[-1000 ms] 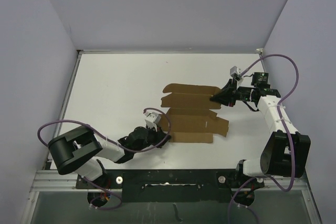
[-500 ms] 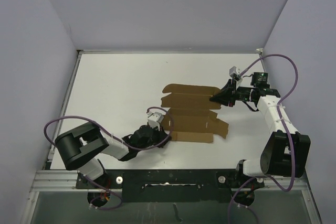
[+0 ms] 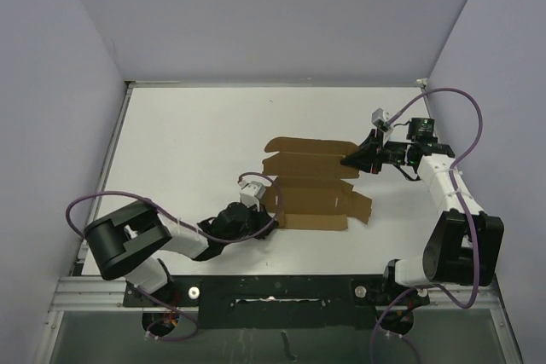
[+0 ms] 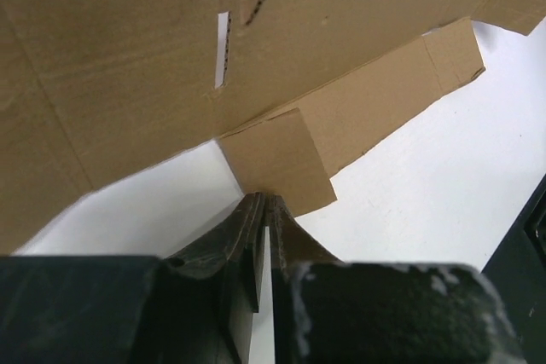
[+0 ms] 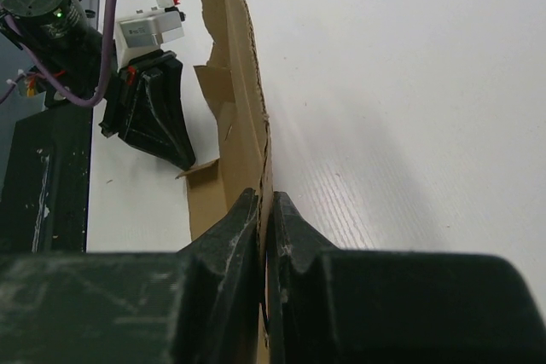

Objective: Fold the paper box

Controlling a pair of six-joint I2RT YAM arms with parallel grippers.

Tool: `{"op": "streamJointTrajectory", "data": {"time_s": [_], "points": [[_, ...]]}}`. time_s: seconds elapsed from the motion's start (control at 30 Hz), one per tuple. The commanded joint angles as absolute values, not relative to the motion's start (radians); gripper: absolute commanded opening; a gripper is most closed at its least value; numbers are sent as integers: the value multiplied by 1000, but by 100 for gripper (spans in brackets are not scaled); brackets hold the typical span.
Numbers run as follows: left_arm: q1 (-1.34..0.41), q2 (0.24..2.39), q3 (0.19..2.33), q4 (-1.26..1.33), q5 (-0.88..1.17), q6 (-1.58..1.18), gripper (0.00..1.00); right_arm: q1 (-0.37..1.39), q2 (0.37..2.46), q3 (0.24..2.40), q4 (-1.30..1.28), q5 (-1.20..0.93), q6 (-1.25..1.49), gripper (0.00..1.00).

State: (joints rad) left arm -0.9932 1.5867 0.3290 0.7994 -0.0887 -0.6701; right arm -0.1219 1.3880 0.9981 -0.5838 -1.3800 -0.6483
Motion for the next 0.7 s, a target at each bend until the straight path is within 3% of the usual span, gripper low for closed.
{"op": "streamJointTrajectory", "data": {"time_s": [0.0,0.37,0.53,0.67], "points": [[-993,1436,305,721,-75,-641,9,-116,1384,1018,-602,-1416,-675,0],[-939,873,262,309,-70,-555,32,-126,1381,1025,-611,-1407,-680,0],[-847,678,275,140,-73,-538,51,-127,1380,1025,-611,-1408,-680,0],[-730,640,300,55,-20,-534,66,-127,1378,1023,-611,-1407,-680,0]]}}
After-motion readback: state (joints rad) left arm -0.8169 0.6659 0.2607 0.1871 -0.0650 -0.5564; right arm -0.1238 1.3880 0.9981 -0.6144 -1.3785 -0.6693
